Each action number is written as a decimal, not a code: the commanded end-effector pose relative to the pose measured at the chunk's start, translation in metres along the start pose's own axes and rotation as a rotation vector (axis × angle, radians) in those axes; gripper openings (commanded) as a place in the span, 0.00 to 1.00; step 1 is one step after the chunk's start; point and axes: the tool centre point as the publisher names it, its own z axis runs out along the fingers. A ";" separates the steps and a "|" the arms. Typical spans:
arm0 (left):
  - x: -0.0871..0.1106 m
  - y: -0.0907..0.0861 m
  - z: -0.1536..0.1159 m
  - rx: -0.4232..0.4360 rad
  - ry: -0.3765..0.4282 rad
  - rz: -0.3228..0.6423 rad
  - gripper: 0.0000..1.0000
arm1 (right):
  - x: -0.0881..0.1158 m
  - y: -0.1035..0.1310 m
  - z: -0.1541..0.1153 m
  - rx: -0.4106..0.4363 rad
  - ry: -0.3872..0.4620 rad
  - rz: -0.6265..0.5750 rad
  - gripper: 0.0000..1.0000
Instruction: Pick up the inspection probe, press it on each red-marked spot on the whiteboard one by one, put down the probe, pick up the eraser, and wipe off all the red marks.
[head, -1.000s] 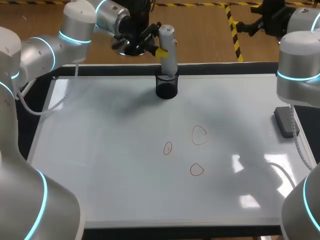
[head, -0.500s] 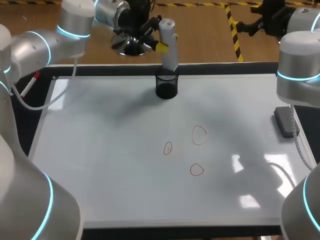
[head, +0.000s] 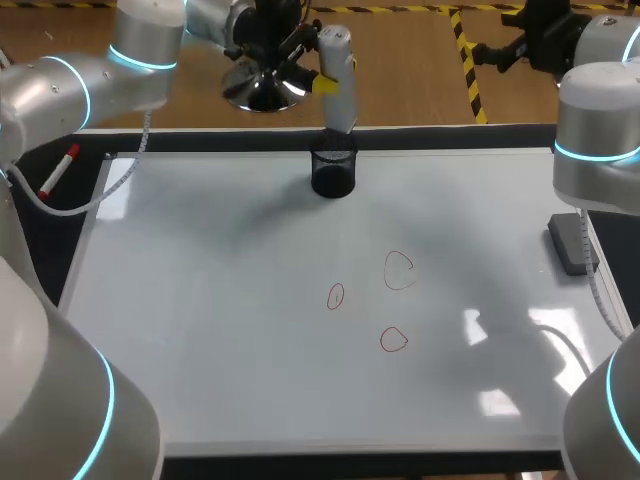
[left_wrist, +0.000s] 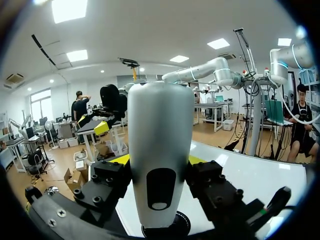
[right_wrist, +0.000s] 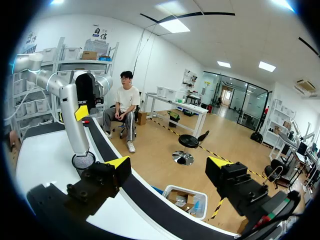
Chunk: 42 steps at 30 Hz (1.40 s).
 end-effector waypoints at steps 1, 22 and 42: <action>0.004 -0.005 0.001 -0.009 -0.018 -0.001 0.00 | 0.000 0.000 0.000 0.000 0.000 0.000 1.00; 0.004 -0.005 0.001 -0.009 -0.018 -0.001 0.00 | 0.000 0.000 0.000 0.000 0.000 0.000 1.00; 0.020 -0.008 0.001 0.007 -0.041 0.026 0.00 | 0.000 0.000 0.000 0.000 0.000 0.000 1.00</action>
